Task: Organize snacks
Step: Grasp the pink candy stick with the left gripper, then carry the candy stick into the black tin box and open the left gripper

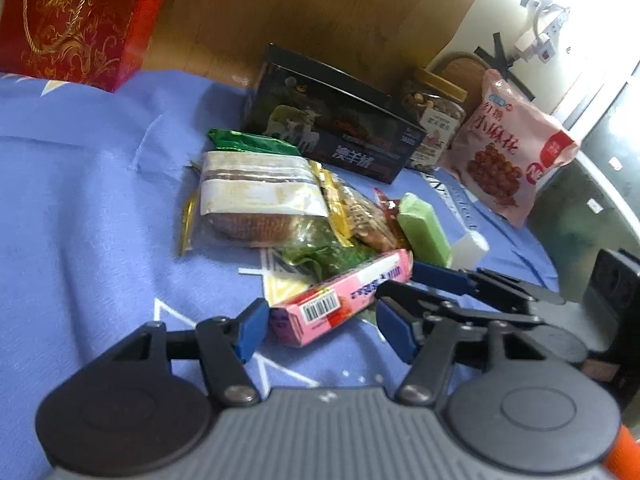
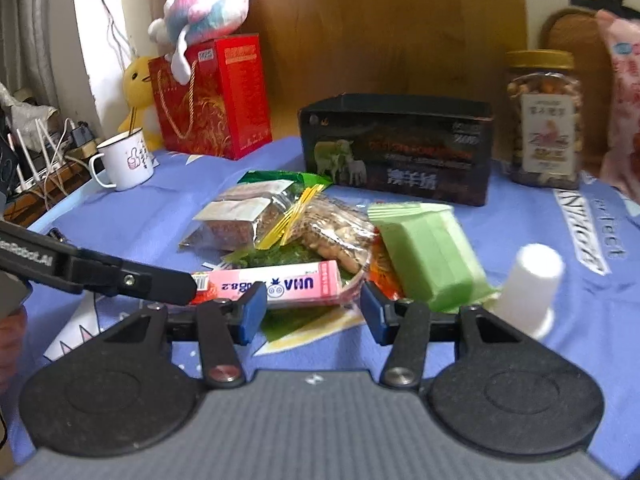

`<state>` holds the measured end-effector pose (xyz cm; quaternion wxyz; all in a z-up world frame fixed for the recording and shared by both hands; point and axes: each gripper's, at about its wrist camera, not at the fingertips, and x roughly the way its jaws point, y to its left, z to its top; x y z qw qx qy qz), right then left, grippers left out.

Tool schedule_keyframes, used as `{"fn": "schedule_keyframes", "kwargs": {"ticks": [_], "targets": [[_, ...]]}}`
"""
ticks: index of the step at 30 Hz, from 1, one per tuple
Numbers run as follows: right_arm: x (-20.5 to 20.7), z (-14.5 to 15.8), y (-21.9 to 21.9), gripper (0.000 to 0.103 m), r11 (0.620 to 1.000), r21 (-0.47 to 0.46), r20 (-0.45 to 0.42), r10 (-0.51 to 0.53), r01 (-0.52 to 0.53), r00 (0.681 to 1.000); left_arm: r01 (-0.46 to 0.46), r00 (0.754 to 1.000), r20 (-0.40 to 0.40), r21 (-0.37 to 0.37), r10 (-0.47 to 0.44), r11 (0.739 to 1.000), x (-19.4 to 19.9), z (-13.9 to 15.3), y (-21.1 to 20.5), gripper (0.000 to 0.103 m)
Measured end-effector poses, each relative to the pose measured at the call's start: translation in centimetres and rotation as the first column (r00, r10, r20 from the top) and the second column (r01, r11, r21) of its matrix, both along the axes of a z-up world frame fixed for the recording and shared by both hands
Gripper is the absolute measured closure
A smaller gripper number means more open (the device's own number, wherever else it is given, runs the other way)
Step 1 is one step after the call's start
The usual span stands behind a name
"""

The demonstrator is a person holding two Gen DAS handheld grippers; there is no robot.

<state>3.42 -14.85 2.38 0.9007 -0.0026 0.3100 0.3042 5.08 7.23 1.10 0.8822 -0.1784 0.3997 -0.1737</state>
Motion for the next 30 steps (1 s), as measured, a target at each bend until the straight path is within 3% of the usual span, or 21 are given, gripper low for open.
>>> {"fn": "schedule_keyframes", "kwargs": {"ticks": [2, 6, 8, 12, 16, 20, 26, 29, 30], "targets": [[0.3, -0.2, -0.2, 0.046, 0.998, 0.053, -0.023, 0.046, -0.045, 0.999, 0.002, 1.0, 0.006, 0.011, -0.003, 1.0, -0.2, -0.2, 0.0, 0.047], [-0.2, 0.0, 0.1, 0.049, 0.995, 0.026, -0.001, 0.092, -0.092, 0.996, -0.023, 0.999, 0.027, 0.035, 0.022, 0.999, -0.7, 0.3, 0.5, 0.047], [-0.4, 0.2, 0.1, 0.058, 0.995, 0.041, -0.01, 0.09, -0.09, 0.996, -0.032, 0.999, 0.034, 0.028, 0.031, 0.999, -0.9, 1.0, 0.9, 0.047], [-1.1, 1.8, 0.3, 0.06, 0.997, 0.051, 0.047, 0.05, -0.053, 0.998, -0.03, 0.996, 0.082, 0.038, 0.027, 0.999, -0.1, 3.6, 0.8, 0.047], [0.6, 4.6, 0.3, 0.06, 0.998, 0.059, 0.143, 0.008, -0.017, 0.99, -0.024, 0.982, 0.187, 0.076, 0.009, 0.997, 3.6, 7.8, -0.3, 0.047], [5.6, 6.8, 0.3, 0.06, 0.997, 0.067, 0.213, -0.063, 0.05, 0.975, -0.012, 0.969, 0.246, 0.097, -0.012, 0.995, 9.9, 10.4, -1.7, 0.047], [13.5, 6.2, 0.2, 0.058, 0.984, 0.088, 0.209, -0.17, 0.155, 0.963, -0.017, 0.981, 0.196, 0.14, -0.011, 0.99, 18.6, 8.6, -3.6, 0.043], [15.5, 4.9, 0.0, 0.055, 0.986, 0.044, 0.179, -0.165, 0.16, 0.97, -0.019, 0.989, 0.149, 0.146, -0.003, 0.989, 20.1, 7.0, -3.7, 0.037], [15.7, 4.7, 0.1, 0.055, 0.987, 0.025, 0.178, -0.163, 0.161, 0.971, -0.031, 0.986, 0.167, 0.145, 0.007, 0.989, 19.8, 7.0, -3.3, 0.036]]}}
